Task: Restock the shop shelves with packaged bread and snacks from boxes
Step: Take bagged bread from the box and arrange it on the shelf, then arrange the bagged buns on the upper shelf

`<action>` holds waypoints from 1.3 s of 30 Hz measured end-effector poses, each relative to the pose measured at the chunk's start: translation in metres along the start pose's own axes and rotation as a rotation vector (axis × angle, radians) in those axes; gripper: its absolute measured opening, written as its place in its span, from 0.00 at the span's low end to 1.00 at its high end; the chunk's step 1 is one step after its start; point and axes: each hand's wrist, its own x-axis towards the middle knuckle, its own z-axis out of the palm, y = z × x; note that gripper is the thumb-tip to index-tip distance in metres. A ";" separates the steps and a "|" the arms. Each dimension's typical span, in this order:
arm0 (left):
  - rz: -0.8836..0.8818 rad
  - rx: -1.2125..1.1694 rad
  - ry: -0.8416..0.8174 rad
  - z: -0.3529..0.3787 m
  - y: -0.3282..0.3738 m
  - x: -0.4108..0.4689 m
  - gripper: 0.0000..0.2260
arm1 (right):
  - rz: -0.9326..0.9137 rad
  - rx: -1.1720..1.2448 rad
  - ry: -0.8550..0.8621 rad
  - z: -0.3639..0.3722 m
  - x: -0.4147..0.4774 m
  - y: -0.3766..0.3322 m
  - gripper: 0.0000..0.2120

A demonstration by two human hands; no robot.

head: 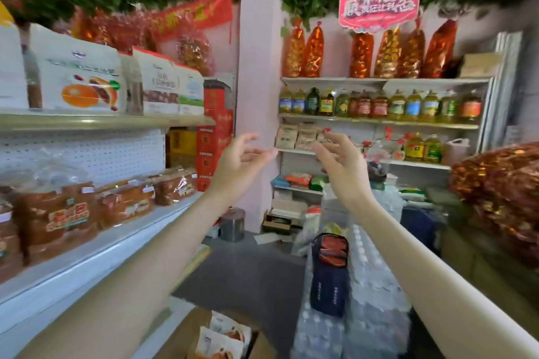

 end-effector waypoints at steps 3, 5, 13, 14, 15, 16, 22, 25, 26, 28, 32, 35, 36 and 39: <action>0.009 -0.018 -0.062 0.048 -0.018 0.022 0.17 | 0.026 -0.031 0.028 -0.021 0.016 0.041 0.18; 0.004 -0.029 -0.081 0.071 -0.033 0.036 0.18 | 0.038 -0.035 0.026 -0.026 0.027 0.067 0.18; -0.048 -0.060 -0.069 0.144 -0.156 0.136 0.16 | 0.081 -0.096 -0.002 -0.002 0.120 0.205 0.19; -0.064 -0.059 -0.055 0.150 -0.177 0.156 0.16 | 0.093 -0.098 -0.025 0.009 0.139 0.223 0.19; -0.087 -0.052 -0.043 0.153 -0.191 0.168 0.16 | 0.100 -0.098 -0.046 0.018 0.152 0.237 0.19; -0.102 -0.040 -0.029 0.157 -0.211 0.182 0.17 | 0.101 -0.104 -0.064 0.030 0.167 0.255 0.19; -0.195 0.050 0.054 0.152 -0.311 0.247 0.19 | 0.176 -0.036 -0.151 0.110 0.236 0.353 0.18; -0.264 0.098 0.119 0.136 -0.357 0.266 0.18 | 0.198 0.005 -0.236 0.157 0.260 0.394 0.18; -0.279 0.111 0.138 0.132 -0.369 0.269 0.18 | 0.197 0.013 -0.270 0.171 0.264 0.405 0.17; -0.340 0.162 0.203 0.121 -0.400 0.272 0.18 | 0.198 0.038 -0.366 0.208 0.270 0.433 0.16; -0.473 0.212 0.374 0.108 -0.462 0.267 0.17 | 0.196 0.091 -0.550 0.272 0.278 0.491 0.16; -0.553 0.275 0.499 0.102 -0.499 0.253 0.17 | 0.226 0.133 -0.681 0.311 0.279 0.530 0.15; -0.612 0.295 0.551 0.101 -0.515 0.245 0.16 | 0.235 0.141 -0.752 0.329 0.277 0.546 0.15; -0.713 0.329 0.627 0.101 -0.546 0.224 0.15 | 0.243 0.155 -0.887 0.368 0.266 0.580 0.17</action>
